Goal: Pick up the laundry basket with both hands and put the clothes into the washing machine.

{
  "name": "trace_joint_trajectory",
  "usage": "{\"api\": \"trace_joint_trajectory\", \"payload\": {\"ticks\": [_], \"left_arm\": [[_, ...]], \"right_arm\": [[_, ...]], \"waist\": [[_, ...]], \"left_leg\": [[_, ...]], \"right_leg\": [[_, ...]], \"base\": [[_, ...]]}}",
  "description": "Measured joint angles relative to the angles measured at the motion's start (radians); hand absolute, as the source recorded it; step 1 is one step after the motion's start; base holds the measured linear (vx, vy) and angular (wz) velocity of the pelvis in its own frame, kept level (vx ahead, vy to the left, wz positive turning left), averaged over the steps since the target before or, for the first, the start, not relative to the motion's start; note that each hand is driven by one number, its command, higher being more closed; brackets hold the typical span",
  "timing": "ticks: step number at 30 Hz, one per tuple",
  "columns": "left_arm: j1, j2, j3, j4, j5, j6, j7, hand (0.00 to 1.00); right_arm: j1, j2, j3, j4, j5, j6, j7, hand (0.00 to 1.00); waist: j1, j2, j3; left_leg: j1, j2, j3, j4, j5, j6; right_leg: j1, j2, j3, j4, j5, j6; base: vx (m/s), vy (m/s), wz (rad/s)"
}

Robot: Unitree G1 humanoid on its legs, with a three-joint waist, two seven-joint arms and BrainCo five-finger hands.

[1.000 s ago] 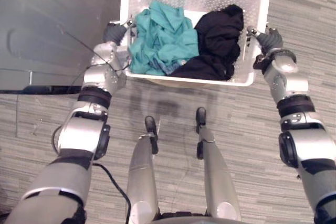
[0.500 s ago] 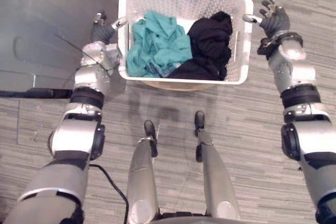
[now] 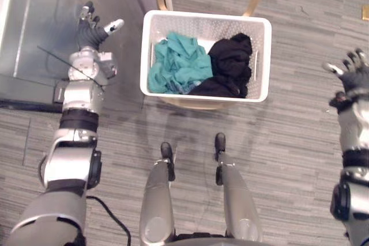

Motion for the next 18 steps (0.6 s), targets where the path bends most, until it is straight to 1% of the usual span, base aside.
{"api": "trace_joint_trajectory", "payload": {"ticks": [2, 3, 4, 5, 6, 8, 9, 11, 12, 13, 14, 15, 16, 18], "left_arm": [[0.108, -0.007, 0.006, -0.114, 0.001, -0.021, 0.004, 0.00], [0.135, -0.014, 0.014, -0.141, 0.002, -0.024, 0.005, 0.00], [0.191, -0.035, 0.035, -0.197, 0.001, -0.031, 0.011, 0.00], [0.253, -0.052, 0.040, -0.249, 0.001, -0.036, 0.019, 0.00], [0.285, -0.063, 0.040, -0.271, 0.001, -0.040, 0.019, 0.00], [0.445, -0.131, 0.044, -0.376, -0.003, -0.044, 0.016, 0.00], [0.483, -0.148, 0.044, -0.402, -0.003, -0.045, 0.013, 0.00], [0.603, -0.189, 0.044, -0.485, -0.006, -0.054, -0.006, 0.00], [0.667, -0.211, 0.047, -0.528, -0.012, -0.062, -0.015, 0.00], [0.699, -0.223, 0.050, -0.549, -0.012, -0.065, -0.022, 0.00], [0.757, -0.254, 0.059, -0.580, -0.019, -0.072, -0.031, 0.00], [0.818, -0.295, 0.071, -0.605, -0.022, -0.073, -0.046, 0.00], [0.848, -0.314, 0.074, -0.615, -0.022, -0.074, -0.049, 0.00], [0.957, -0.389, 0.074, -0.648, -0.022, -0.072, -0.069, 0.00]], "right_arm": [[0.136, 0.007, -0.091, -0.114, -0.001, -0.014, -0.006, 0.00], [0.169, 0.008, -0.108, -0.141, -0.002, -0.017, -0.009, 0.00], [0.234, 0.018, -0.148, -0.205, -0.005, -0.023, -0.013, 0.00], [0.297, 0.046, -0.186, -0.266, -0.011, -0.031, -0.017, 0.00], [0.326, 0.062, -0.202, -0.292, -0.012, -0.036, -0.017, 0.00], [0.435, 0.117, -0.235, -0.378, -0.024, -0.037, -0.016, 0.00], [0.461, 0.131, -0.239, -0.399, -0.032, -0.038, -0.015, 0.00], [0.544, 0.187, -0.241, -0.462, -0.051, -0.039, -0.011, 0.00], [0.584, 0.232, -0.241, -0.494, -0.067, -0.039, -0.003, 0.00], [0.603, 0.256, -0.240, -0.509, -0.071, -0.041, 0.001, 0.00], [0.639, 0.303, -0.232, -0.534, -0.085, -0.042, 0.009, 0.00], [0.672, 0.347, -0.212, -0.543, -0.097, -0.043, 0.018, 0.00], [0.687, 0.368, -0.197, -0.543, -0.102, -0.043, 0.023, 0.00], [0.758, 0.447, -0.116, -0.543, -0.120, -0.042, 0.039, 0.00]], "waist": [[-0.001, 0.000, -0.001], [0.000, 0.001, -0.003], [0.000, 0.001, -0.007], [0.000, 0.000, -0.028], [0.000, 0.000, -0.037], [0.001, 0.000, -0.093], [0.003, 0.001, -0.105], [0.005, 0.001, -0.152], [0.008, 0.000, -0.191], [0.008, 0.001, -0.205], [0.007, 0.002, -0.221], [0.008, 0.004, -0.242], [0.010, 0.004, -0.252], [0.012, 0.014, -0.289]], "left_leg": [[0.041, -0.018, -0.003, -0.022, 0.003, 0.001], [0.050, -0.021, -0.004, -0.025, 0.003, 0.001], [0.068, -0.028, -0.007, -0.037, 0.003, 0.001], [0.077, -0.032, -0.009, -0.048, 0.003, 0.001], [0.088, -0.036, -0.010, -0.053, 0.004, 0.001], [0.142, -0.050, -0.014, -0.085, 0.008, -0.004], [0.159, -0.055, -0.016, -0.097, 0.010, -0.007], [0.217, -0.064, -0.027, -0.133, 0.013, -0.011], [0.234, -0.067, -0.034, -0.152, 0.015, -0.015], [0.247, -0.070, -0.036, -0.163, 0.016, -0.018], [0.279, -0.076, -0.042, -0.182, 0.019, -0.021], [0.309, -0.079, -0.046, -0.199, 0.020, -0.023], [0.322, -0.080, -0.048, -0.205, 0.020, -0.023], [0.362, -0.085, -0.067, -0.224, 0.020, -0.023]], "right_leg": [[0.021, -0.018, -0.007, 0.030, -0.026, 0.004], [0.028, -0.021, -0.009, 0.035, -0.033, 0.005], [0.039, -0.027, -0.013, 0.047, -0.045, 0.006], [0.044, -0.032, -0.019, 0.054, -0.056, 0.010], [0.051, -0.035, -0.023, 0.059, -0.062, 0.006], [0.083, -0.050, -0.030, 0.078, -0.094, 0.006], [0.098, -0.055, -0.036, 0.081, -0.103, 0.006], [0.140, -0.064, -0.051, 0.097, -0.134, 0.003], [0.151, -0.068, -0.061, 0.105, -0.151, 0.002], [0.160, -0.070, -0.067, 0.109, -0.158, 0.001], [0.184, -0.077, -0.078, 0.117, -0.178, 0.001], [0.203, -0.082, -0.083, 0.127, -0.194, -0.002], [0.213, -0.084, -0.085, 0.133, -0.202, -0.001], [0.253, -0.091, -0.109, 0.145, -0.227, -0.002]], "base": [[0.05, -0.003, 0.20], [0.07, 0.002, 0.19], [0.05, 0.000, 0.18], [0.06, -0.002, 0.18], [0.09, -0.001, 0.19], [0.13, -0.002, 0.18], [0.12, -0.015, 0.24], [0.11, -0.033, 0.26], [0.10, -0.041, 0.21], [0.11, -0.042, 0.26], [0.10, -0.039, 0.25], [0.09, -0.037, 0.20], [0.08, -0.037, 0.21], [0.09, -0.033, 0.26]]}}
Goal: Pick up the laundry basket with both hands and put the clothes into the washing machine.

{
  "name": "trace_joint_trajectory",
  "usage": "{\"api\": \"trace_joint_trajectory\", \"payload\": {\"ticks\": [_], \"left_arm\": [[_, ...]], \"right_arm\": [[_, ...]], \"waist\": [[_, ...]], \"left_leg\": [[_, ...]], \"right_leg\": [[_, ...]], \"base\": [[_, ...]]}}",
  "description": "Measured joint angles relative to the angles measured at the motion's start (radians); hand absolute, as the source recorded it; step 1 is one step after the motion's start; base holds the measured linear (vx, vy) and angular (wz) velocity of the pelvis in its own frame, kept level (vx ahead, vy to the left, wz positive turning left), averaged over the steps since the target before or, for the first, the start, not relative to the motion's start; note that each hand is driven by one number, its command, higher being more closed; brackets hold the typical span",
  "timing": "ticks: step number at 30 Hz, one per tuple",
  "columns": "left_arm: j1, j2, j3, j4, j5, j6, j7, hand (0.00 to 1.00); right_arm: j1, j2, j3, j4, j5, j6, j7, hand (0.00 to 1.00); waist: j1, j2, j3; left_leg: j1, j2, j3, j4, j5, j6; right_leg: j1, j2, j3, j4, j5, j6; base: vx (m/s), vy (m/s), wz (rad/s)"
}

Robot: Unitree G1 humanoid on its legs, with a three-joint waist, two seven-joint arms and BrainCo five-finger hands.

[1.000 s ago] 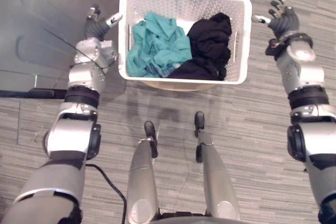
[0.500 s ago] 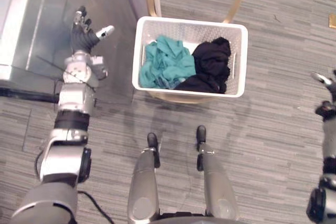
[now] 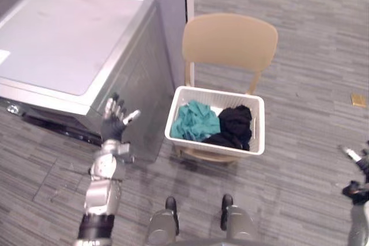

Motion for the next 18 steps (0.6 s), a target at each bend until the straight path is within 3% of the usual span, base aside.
{"api": "trace_joint_trajectory", "payload": {"ticks": [3, 7, 13, 16, 18], "left_arm": [[0.142, -0.096, -0.002, -0.048, 0.000, 0.002, -0.032, 0.00], [0.266, -0.172, -0.012, -0.045, -0.021, 0.016, -0.067, 0.00], [0.360, -0.184, -0.053, -0.026, -0.017, 0.057, -0.107, 0.00], [0.357, -0.187, -0.088, -0.025, -0.017, 0.069, -0.107, 0.00], [0.356, -0.214, -0.089, -0.021, -0.017, 0.072, -0.102, 0.00]], "right_arm": [[0.087, 0.104, 0.115, 0.000, -0.004, 0.009, 0.052, 0.00], [0.151, 0.155, 0.221, 0.015, 0.001, 0.010, 0.078, 0.00], [0.128, 0.148, 0.360, 0.121, 0.001, 0.026, 0.095, 0.00], [0.111, 0.147, 0.389, 0.150, 0.003, 0.026, 0.073, 0.00], [0.079, 0.143, 0.389, 0.191, 0.006, 0.025, 0.052, 0.00]], "waist": [[0.006, 0.010, -0.030], [0.019, 0.011, -0.061], [0.053, -0.001, -0.092], [0.047, -0.002, -0.092], [0.047, -0.001, -0.093]], "left_leg": [[0.046, -0.004, -0.026, -0.007, -0.001, -0.001], [0.081, -0.014, -0.065, -0.007, -0.004, -0.003], [0.085, -0.020, -0.151, -0.006, -0.004, -0.015], [0.055, -0.044, -0.228, -0.027, 0.034, -0.018], [0.032, -0.017, -0.193, -0.020, 0.042, 0.001]], "right_leg": [[0.053, -0.008, -0.029, 0.019, -0.031, -0.001], [0.104, -0.029, -0.077, 0.055, -0.073, -0.001], [0.158, -0.044, -0.165, 0.104, -0.119, -0.016], [0.163, -0.071, -0.250, 0.129, -0.135, -0.021], [0.163, -0.093, -0.297, 0.130, -0.127, -0.034]], "base": [[0.07, -0.046, 0.27], [0.01, -0.043, 0.39], [-0.06, -0.067, 0.44], [-0.07, -0.063, 0.90], [-0.04, -0.033, 0.69]]}}
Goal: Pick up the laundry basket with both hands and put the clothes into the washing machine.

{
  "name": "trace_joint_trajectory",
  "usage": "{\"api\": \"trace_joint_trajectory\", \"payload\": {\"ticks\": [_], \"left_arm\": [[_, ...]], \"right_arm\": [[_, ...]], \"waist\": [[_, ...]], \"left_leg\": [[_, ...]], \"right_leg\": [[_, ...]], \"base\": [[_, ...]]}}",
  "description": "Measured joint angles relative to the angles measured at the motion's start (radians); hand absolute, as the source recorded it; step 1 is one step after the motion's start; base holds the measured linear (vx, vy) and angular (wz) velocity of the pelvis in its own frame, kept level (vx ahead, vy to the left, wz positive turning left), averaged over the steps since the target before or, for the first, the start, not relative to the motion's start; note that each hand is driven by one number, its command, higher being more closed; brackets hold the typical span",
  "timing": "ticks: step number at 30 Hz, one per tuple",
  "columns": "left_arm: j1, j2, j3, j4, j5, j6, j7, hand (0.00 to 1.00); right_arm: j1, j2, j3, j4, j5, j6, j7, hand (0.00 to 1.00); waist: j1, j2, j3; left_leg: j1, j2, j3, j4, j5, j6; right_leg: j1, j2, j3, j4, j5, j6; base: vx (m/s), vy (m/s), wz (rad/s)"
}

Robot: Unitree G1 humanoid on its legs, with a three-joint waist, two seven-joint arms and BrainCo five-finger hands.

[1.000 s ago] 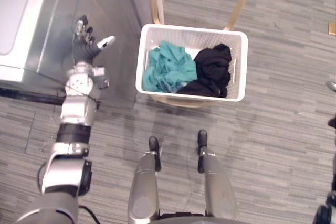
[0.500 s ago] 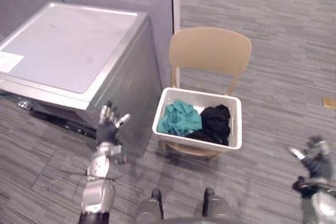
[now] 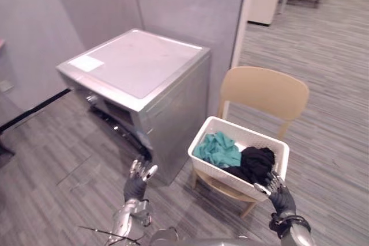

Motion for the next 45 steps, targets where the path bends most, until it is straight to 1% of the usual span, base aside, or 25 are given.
{"api": "trace_joint_trajectory", "payload": {"ticks": [1, 4, 6, 7, 9, 10, 11, 13, 14, 15, 16, 18, 19, 21, 24, 25, 27, 32, 33, 34, 37, 40, 41, 43, 45], "left_arm": [[-0.005, -0.006, 0.000, 0.003, 0.001, 0.002, 0.002, 0.00], [-0.017, -0.019, -0.001, 0.036, 0.008, 0.009, 0.020, 0.00], [-0.039, -0.017, -0.018, 0.076, 0.020, 0.017, 0.038, 0.00], [-0.044, -0.015, -0.027, 0.088, 0.021, 0.018, 0.040, 0.00], [-0.075, -0.004, -0.054, 0.138, 0.036, 0.021, 0.042, 0.00], [-0.094, 0.016, -0.053, 0.152, 0.039, 0.021, 0.043, 0.00], [-0.100, 0.053, -0.054, 0.150, 0.039, 0.017, 0.050, 0.00], [-0.111, 0.111, -0.056, 0.151, 0.039, 0.015, 0.058, 0.00], [-0.113, 0.129, -0.060, 0.151, 0.040, 0.015, 0.058, 0.00], [-0.117, 0.151, -0.069, 0.151, 0.051, 0.015, 0.055, 0.00], [-0.124, 0.166, -0.066, 0.152, 0.077, 0.015, 0.053, 0.00], [-0.125, 0.185, -0.056, 0.152, 0.104, 0.015, 0.053, 0.00], [-0.127, 0.188, -0.044, 0.152, 0.117, 0.015, 0.049, 0.00], [-0.129, 0.170, -0.034, 0.152, 0.117, 0.015, 0.049, 0.00], [-0.155, 0.137, -0.042, 0.153, 0.117, 0.016, 0.040, 0.00], [-0.161, 0.124, -0.044, 0.152, 0.117, 0.016, 0.039, 0.00], [-0.165, 0.110, -0.069, 0.153, 0.117, 0.018, 0.038, 0.00], [-0.181, 0.087, -0.128, 0.160, 0.122, 0.028, 0.033, 0.00], [-0.180, 0.088, -0.126, 0.168, 0.126, 0.028, 0.034, 0.00], [-0.174, 0.084, -0.119, 0.188, 0.126, 0.029, 0.035, 0.00], [-0.172, 0.066, -0.108, 0.185, 0.122, 0.029, 0.035, 0.00], [-0.140, 0.060, -0.082, 0.176, 0.117, 0.038, 0.035, 0.00], [-0.131, 0.053, -0.081, 0.174, 0.117, 0.043, 0.032, 0.00], [-0.131, 0.061, -0.083, 0.174, 0.117, 0.043, 0.029, 0.00], [-0.135, 0.061, -0.089, 0.175, 0.118, 0.043, 0.026, 0.00]], "right_arm": [[-0.013, 0.000, 0.001, 0.012, 0.005, 0.000, -0.005, 0.00], [-0.073, -0.013, 0.001, 0.049, 0.008, 0.001, -0.018, 0.00], [-0.120, -0.026, -0.014, 0.074, 0.009, 0.000, -0.028, 0.00], [-0.129, -0.033, -0.014, 0.084, 0.012, -0.001, -0.030, 0.00], [-0.156, -0.047, -0.019, 0.139, 0.027, 0.001, -0.049, 0.00], [-0.166, -0.031, -0.023, 0.160, 0.027, 0.004, -0.054, 0.00], [-0.168, -0.006, -0.015, 0.160, 0.027, 0.009, -0.063, 0.00], [-0.188, 0.009, -0.006, 0.147, 0.027, 0.010, -0.066, 0.00], [-0.193, 0.008, -0.007, 0.146, 0.027, 0.010, -0.066, 0.00], [-0.193, 0.006, -0.007, 0.137, 0.027, 0.010, -0.065, 0.00], [-0.196, 0.001, -0.007, 0.131, 0.025, 0.011, -0.065, 0.00], [-0.198, 0.005, -0.003, 0.131, 0.025, 0.014, -0.064, 0.00], [-0.201, 0.005, 0.001, 0.129, 0.025, 0.018, -0.062, 0.00], [-0.211, 0.001, 0.000, 0.115, 0.026, 0.018, -0.062, 0.00], [-0.189, 0.005, 0.001, 0.088, 0.026, 0.018, -0.044, 0.00], [-0.173, 0.007, 0.005, 0.088, 0.026, 0.017, -0.040, 0.00], [-0.147, 0.002, 0.022, 0.082, 0.027, 0.016, -0.037, 0.00], [-0.102, 0.002, 0.020, 0.088, 0.026, 0.014, -0.022, 0.00], [-0.103, 0.001, 0.020, 0.088, 0.025, 0.014, -0.021, 0.00], [-0.114, -0.004, 0.032, 0.090, 0.025, 0.013, -0.021, 0.00], [-0.120, -0.022, 0.044, 0.089, 0.025, 0.012, -0.020, 0.00], [-0.133, -0.040, 0.077, 0.089, 0.015, 0.016, -0.008, 0.00], [-0.150, -0.048, 0.078, 0.088, 0.002, 0.019, 0.000, 0.00], [-0.180, -0.067, 0.078, 0.106, -0.012, 0.019, 0.002, 0.00], [-0.203, -0.080, 0.079, 0.147, -0.016, 0.019, 0.001, 0.00]], "waist": [[0.000, 0.001, 0.001], [-0.001, 0.001, 0.001], [-0.003, 0.011, -0.001], [-0.004, 0.016, -0.004], [-0.010, 0.044, -0.015], [-0.006, 0.026, -0.012], [0.000, 0.007, -0.007], [0.000, 0.013, -0.014], [0.000, 0.011, -0.018], [0.003, 0.005, -0.024], [0.005, 0.017, -0.017], [0.003, 0.035, -0.017], [0.001, 0.032, -0.022], [0.007, 0.029, -0.025], [-0.001, 0.019, -0.027], [0.000, 0.006, -0.036], [-0.003, -0.026, -0.057], [-0.031, -0.015, -0.051], [-0.028, -0.016, -0.050], [-0.008, -0.001, -0.040], [-0.002, 0.016, 0.028], [0.003, -0.016, 0.048], [0.005, -0.017, 0.049], [0.002, -0.015, 0.047], [-0.005, -0.015, 0.046]], "left_leg": [[-0.013, 0.013, 0.020, 0.021, 0.000, 0.001], [-0.031, 0.123, 0.032, 0.170, -0.011, 0.004], [-0.008, 0.197, 0.002, 0.185, -0.018, 0.013], [0.002, 0.203, -0.013, 0.168, -0.016, 0.010], [0.049, 0.186, -0.001, 0.057, -0.120, -0.177], [0.048, 0.157, 0.013, 0.073, -0.124, -0.159], [0.017, 0.113, 0.036, 0.124, -0.144, -0.123], [-0.098, 0.066, 0.045, 0.265, -0.209, -0.061], [-0.119, 0.049, 0.054, 0.287, -0.221, -0.046], [-0.143, 0.020, 0.066, 0.306, -0.231, -0.025], [-0.160, 0.009, 0.081, 0.317, -0.231, 0.009], [-0.161, 0.007, 0.093, 0.311, -0.226, 0.037], [-0.157, 0.002, 0.106, 0.296, -0.214, 0.061], [-0.140, 0.004, 0.129, 0.274, -0.205, 0.075], [-0.098, 0.003, 0.127, 0.204, -0.172, 0.078], [-0.079, 0.000, 0.125, 0.173, -0.159, 0.071], [-0.073, -0.019, 0.113, 0.141, -0.140, 0.058], [-0.035, -0.016, 0.017, 0.021, -0.044, 0.016], [-0.008, -0.008, 0.005, -0.024, -0.017, 0.005], [-0.003, 0.005, 0.001, -0.034, -0.006, -0.006], [-0.076, -0.008, -0.027, 0.138, -0.040, -0.025], [-0.109, -0.035, -0.019, 0.155, -0.036, -0.004], [-0.134, -0.017, 0.020, 0.218, -0.074, 0.070], [-0.145, 0.017, 0.022, 0.236, -0.076, 0.066], [-0.126, 0.055, 0.023, 0.135, -0.060, 0.053]], "right_leg": [[-0.001, -0.008, -0.009, 0.001, 0.002, -0.003], [-0.009, -0.037, -0.006, 0.031, 0.008, 0.002], [-0.051, -0.060, 0.031, 0.052, 0.019, 0.041], [-0.066, -0.066, 0.045, 0.053, 0.022, 0.049], [-0.092, -0.097, 0.084, 0.017, 0.072, 0.119], [-0.091, -0.124, 0.104, -0.011, 0.095, 0.129], [-0.075, -0.136, 0.115, -0.114, 0.166, 0.129], [-0.048, -0.139, 0.119, -0.283, 0.269, 0.051], [-0.046, -0.147, 0.123, -0.329, 0.282, 0.031], [-0.038, -0.156, 0.131, -0.394, 0.285, -0.017], [-0.039, -0.151, 0.153, -0.418, 0.258, -0.096], [-0.046, -0.098, 0.205, -0.340, 0.279, -0.050], [-0.048, -0.057, 0.219, -0.255, 0.254, -0.011], [-0.049, -0.020, 0.209, -0.180, 0.188, 0.012], [-0.031, 0.054, 0.260, -0.141, 0.116, 0.041], [-0.018, 0.104, 0.292, -0.151, 0.074, 0.053], [0.012, 0.135, 0.313, -0.223, 0.014, 0.056], [0.066, 0.183, 0.302, -0.275, 0.034, 0.008], [0.076, 0.192, 0.302, -0.272, 0.033, -0.006], [0.072, 0.204, 0.295, -0.249, 0.019, -0.023], [0.055, 0.188, 0.248, -0.130, -0.045, -0.029], [0.007, 0.114, 0.207, 0.004, -0.116, -0.043], [-0.006, 0.090, 0.186, 0.020, -0.112, -0.035], [-0.018, 0.057, 0.172, 0.016, -0.107, -0.025], [-0.031, 0.020, 0.163, 0.006, -0.090, 0.005]], "base": [[-0.01, 0.009, 0.51], [-0.05, 0.096, 0.14], [-0.13, 0.365, -0.12], [-0.12, 0.446, -0.21], [-0.11, 0.632, -0.08], [-0.14, 0.675, -0.10], [-0.14, 0.551, -0.20], [-0.12, 0.481, -0.22], [-0.05, 0.368, -0.17], [-0.04, 0.442, -0.13], [-0.03, 0.506, -0.17], [0.00, 0.355, -0.14], [0.06, 0.255, -0.21], [0.06, 0.206, -0.30], [0.04, 0.023, 0.00], [0.03, -0.102, 0.05], [0.03, -0.140, 0.10], [0.00, -0.142, 0.49], [-0.08, -0.185, 0.31], [-0.15, -0.176, 0.35], [-0.16, -0.039, 0.49], [-0.18, 0.000, 0.62], [-0.11, -0.019, 0.38], [-0.08, 0.076, 0.38], [0.00, 0.236, 0.40]]}}
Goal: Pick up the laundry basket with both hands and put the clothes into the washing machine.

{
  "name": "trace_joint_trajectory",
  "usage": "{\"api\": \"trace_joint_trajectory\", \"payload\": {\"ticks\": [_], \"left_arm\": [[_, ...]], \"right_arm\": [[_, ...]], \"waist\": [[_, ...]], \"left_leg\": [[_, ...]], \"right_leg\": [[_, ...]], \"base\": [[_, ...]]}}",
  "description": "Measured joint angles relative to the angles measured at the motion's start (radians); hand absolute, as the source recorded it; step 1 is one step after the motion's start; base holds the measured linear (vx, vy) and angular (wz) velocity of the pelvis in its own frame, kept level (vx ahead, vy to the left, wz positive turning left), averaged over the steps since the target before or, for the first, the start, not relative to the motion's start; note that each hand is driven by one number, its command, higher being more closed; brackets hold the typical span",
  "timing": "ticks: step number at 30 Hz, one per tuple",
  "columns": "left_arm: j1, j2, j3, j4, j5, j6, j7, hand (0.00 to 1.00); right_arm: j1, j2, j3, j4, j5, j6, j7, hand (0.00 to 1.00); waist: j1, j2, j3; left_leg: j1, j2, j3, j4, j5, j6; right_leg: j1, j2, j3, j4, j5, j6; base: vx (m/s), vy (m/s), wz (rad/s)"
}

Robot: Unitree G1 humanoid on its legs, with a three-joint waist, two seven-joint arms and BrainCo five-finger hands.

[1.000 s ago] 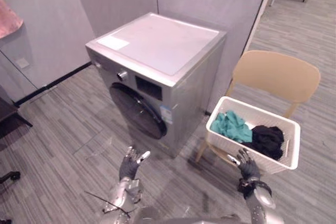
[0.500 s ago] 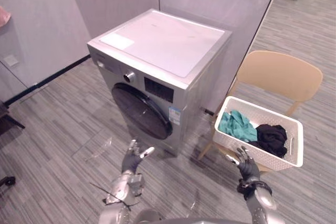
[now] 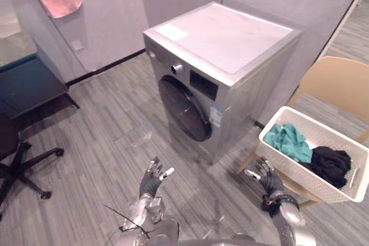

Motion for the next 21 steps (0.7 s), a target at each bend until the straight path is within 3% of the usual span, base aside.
{"api": "trace_joint_trajectory", "payload": {"ticks": [1, 2, 3, 4, 7, 11, 21], "left_arm": [[0.001, -0.002, -0.006, 0.001, 0.000, 0.000, -0.002, 0.00], [0.002, -0.001, -0.012, 0.011, 0.000, 0.000, -0.004, 0.00], [-0.012, 0.012, -0.011, 0.030, 0.000, 0.003, -0.003, 0.00], [-0.017, 0.024, -0.011, 0.035, 0.000, 0.003, -0.003, 0.00], [-0.030, 0.079, -0.005, 0.041, 0.001, 0.003, 0.004, 0.00], [-0.029, 0.119, 0.017, 0.037, 0.000, 0.000, 0.012, 0.00], [-0.018, 0.130, 0.022, 0.035, -0.002, -0.007, 0.015, 0.00]], "right_arm": [[-0.006, -0.020, -0.001, 0.021, -0.003, 0.001, 0.000, 0.00], [-0.020, -0.049, -0.008, 0.057, -0.013, 0.003, -0.001, 0.00], [-0.046, -0.033, -0.007, 0.106, -0.024, 0.009, -0.003, 0.00], [-0.048, -0.024, -0.007, 0.112, -0.028, 0.009, -0.003, 0.00], [-0.082, -0.021, -0.024, 0.113, -0.037, 0.009, -0.008, 0.00], [-0.157, -0.025, -0.078, 0.118, -0.038, 0.005, -0.034, 0.00], [-0.299, -0.203, -0.108, 0.199, -0.141, 0.008, -0.070, 0.00]], "waist": [[0.003, 0.019, -0.009], [0.002, 0.051, -0.021], [0.000, 0.027, -0.018], [-0.001, 0.021, -0.018], [0.001, 0.012, -0.014], [0.006, -0.002, -0.017], [0.034, 0.000, -0.019]], "left_leg": [[0.017, 0.021, -0.005, -0.067, 0.032, -0.019], [0.048, 0.034, -0.016, -0.148, 0.088, -0.132], [0.059, -0.001, -0.014, -0.182, 0.110, -0.121], [0.063, -0.014, -0.018, -0.197, 0.125, -0.122], [0.062, -0.052, -0.043, -0.197, 0.132, -0.112], [0.062, -0.071, -0.034, -0.238, 0.154, -0.094], [0.048, -0.026, -0.020, -0.454, 0.298, -0.101]], "right_leg": [[-0.007, -0.003, -0.001, -0.006, 0.009, 0.023], [-0.008, -0.002, 0.004, -0.010, 0.012, 0.052], [0.001, -0.015, 0.052, -0.052, 0.030, 0.057], [0.022, -0.017, 0.065, -0.090, 0.048, 0.064], [0.117, -0.020, 0.064, -0.270, 0.157, 0.090], [0.138, -0.031, 0.065, -0.358, 0.205, 0.122], [0.044, 0.009, 0.087, -0.421, 0.267, 0.130]], "base": [[0.05, 0.356, 0.34], [0.06, 0.376, 0.31], [0.08, 0.300, 0.34], [0.09, 0.271, 0.39], [0.07, 0.214, 0.28], [0.00, 0.101, 0.00], [-0.06, -0.013, -0.06]]}}
